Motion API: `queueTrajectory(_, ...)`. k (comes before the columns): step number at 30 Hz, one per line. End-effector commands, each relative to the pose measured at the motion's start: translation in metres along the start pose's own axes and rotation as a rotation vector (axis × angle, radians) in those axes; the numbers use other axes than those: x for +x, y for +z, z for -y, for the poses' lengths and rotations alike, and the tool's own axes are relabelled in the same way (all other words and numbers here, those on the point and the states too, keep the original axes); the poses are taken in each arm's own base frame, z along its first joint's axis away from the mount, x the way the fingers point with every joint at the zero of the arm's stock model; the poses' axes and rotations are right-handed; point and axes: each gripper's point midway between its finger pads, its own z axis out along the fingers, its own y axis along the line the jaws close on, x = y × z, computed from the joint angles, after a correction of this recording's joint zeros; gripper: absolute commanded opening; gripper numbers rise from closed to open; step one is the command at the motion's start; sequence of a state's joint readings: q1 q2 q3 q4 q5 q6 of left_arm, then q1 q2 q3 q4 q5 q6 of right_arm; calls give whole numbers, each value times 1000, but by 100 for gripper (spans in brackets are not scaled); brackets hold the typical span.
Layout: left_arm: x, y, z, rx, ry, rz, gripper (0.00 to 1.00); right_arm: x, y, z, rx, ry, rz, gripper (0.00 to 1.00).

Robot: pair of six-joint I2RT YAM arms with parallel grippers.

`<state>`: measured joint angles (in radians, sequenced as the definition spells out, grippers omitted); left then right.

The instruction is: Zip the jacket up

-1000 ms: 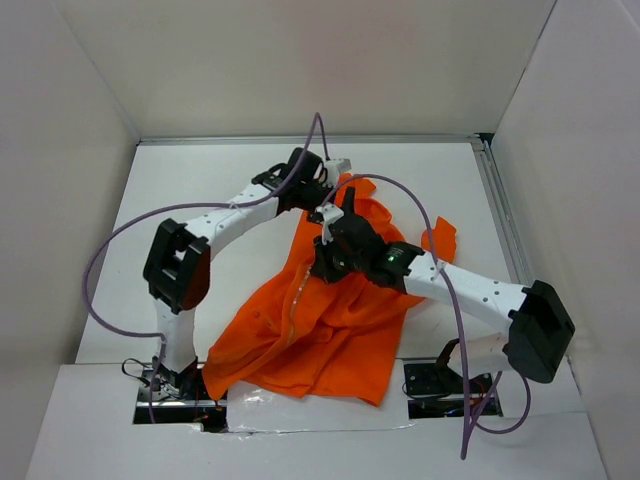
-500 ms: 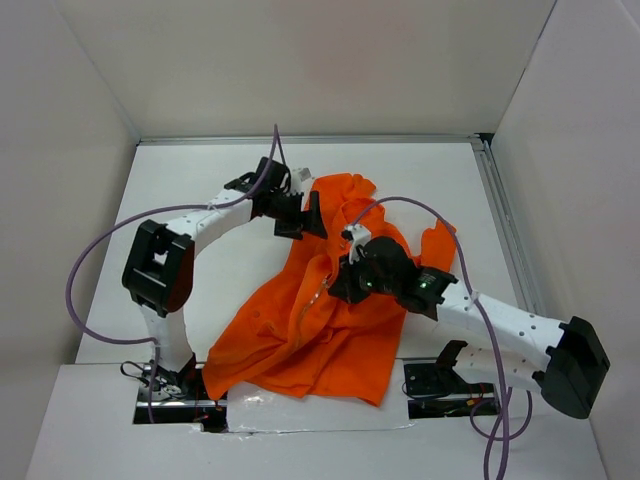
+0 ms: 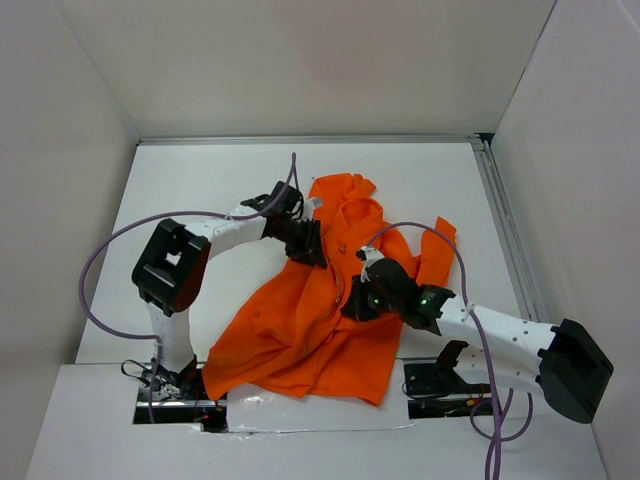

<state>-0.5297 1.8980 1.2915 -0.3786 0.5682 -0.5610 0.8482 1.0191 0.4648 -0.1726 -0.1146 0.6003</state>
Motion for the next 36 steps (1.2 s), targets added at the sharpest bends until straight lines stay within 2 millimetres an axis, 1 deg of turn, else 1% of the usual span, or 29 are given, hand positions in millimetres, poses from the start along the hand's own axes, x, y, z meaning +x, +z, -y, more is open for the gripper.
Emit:
queueTrajectory(1, -3, 2, 6, 56, 25, 3, 36, -15, -1, -9, -17, 31, 73, 0)
queueTrajectory(2, -4, 1, 9, 62, 35, 6, 10, -18, -1, -8, -10, 33, 78, 0)
queueTrajectory(3, -7, -2, 11, 56, 38, 16, 0, -18, 0, -8, -5, 31, 80, 0)
queueTrajectory(5, -15, -13, 18, 40, 62, 55, 0, -20, 1, -7, 9, 35, 79, 0)
queueTrajectory(6, -26, -20, 20, 7, 74, 102, 0, -21, 1, -7, 14, 34, 82, 0)
queueTrajectory(7, -30, -27, 22, -9, 84, 122, 0, -23, 1, -6, 26, 50, 88, 0)
queueTrajectory(8, -37, -41, 33, -4, 109, 170, 0, -24, 1, -6, 34, 54, 92, 0)
queueTrajectory(10, -52, -59, 43, -17, 154, 259, 0, -30, 0, 0, 72, 75, 118, 0)
queueTrajectory(11, -57, -80, 58, -5, 179, 323, 0, -32, -1, 0, 79, 83, 129, 0)
queueTrajectory(13, -65, -98, 66, -13, 196, 408, 0, -37, -3, 4, 115, 101, 153, 0)
queueTrajectory(14, -64, -115, 77, -3, 212, 458, 0, -39, -4, 7, 134, 104, 159, 0)
queueTrajectory(15, -64, -126, 84, 7, 235, 487, 0, -38, -5, 15, 180, 114, 162, 0)
queueTrajectory(16, -64, -144, 97, 32, 273, 539, 0, -41, -6, 17, 200, 129, 169, 0)
queueTrajectory(17, -60, -147, 98, 38, 289, 550, 0, -42, -5, 19, 214, 144, 174, 0)
queueTrajectory(18, -58, -153, 104, 59, 324, 565, 0, -45, -6, 20, 226, 150, 190, 0)
queueTrajectory(19, -57, -165, 113, 77, 349, 604, 0, -47, -6, 19, 219, 155, 197, 0)
queueTrajectory(20, -52, -162, 109, 79, 351, 597, 0, -51, -6, 16, 210, 164, 209, 0)
queueTrajectory(23, -40, -160, 110, 125, 378, 602, 0, -72, -9, 0, 156, 152, 268, 0)
queueTrajectory(24, -38, -158, 110, 138, 390, 598, 0, -75, -10, -5, 139, 143, 272, 0)
queueTrajectory(26, -42, -149, 103, 125, 368, 579, 0, -84, -11, -15, 113, 104, 278, 0)
queueTrajectory(27, -52, -140, 99, 112, 350, 553, 4, -82, -10, -18, 101, 93, 263, 0)
queueTrajectory(29, -60, -125, 85, 64, 298, 495, 19, -86, -9, -23, 95, 60, 249, 0)
queueTrajectory(30, -73, -112, 80, 45, 285, 466, 54, -84, -8, -22, 99, 43, 236, 0)
queueTrajectory(31, -72, -101, 70, 17, 256, 416, 69, -88, -9, -24, 99, 36, 236, 0)
queueTrajectory(32, -74, -84, 58, -7, 226, 365, 99, -90, -9, -25, 104, 34, 238, 0)
queueTrajectory(33, -81, -88, 63, -6, 227, 366, 99, -91, -6, -23, 116, 26, 227, 0)
queueTrajectory(34, -78, -85, 61, -11, 213, 348, 99, -90, -6, -23, 127, 27, 212, 0)
queueTrajectory(35, -76, -89, 63, -12, 206, 351, 99, -98, -7, -29, 120, 26, 221, 0)
queueTrajectory(36, -68, -88, 59, -14, 199, 342, 99, -98, -5, -29, 123, 20, 210, 0)
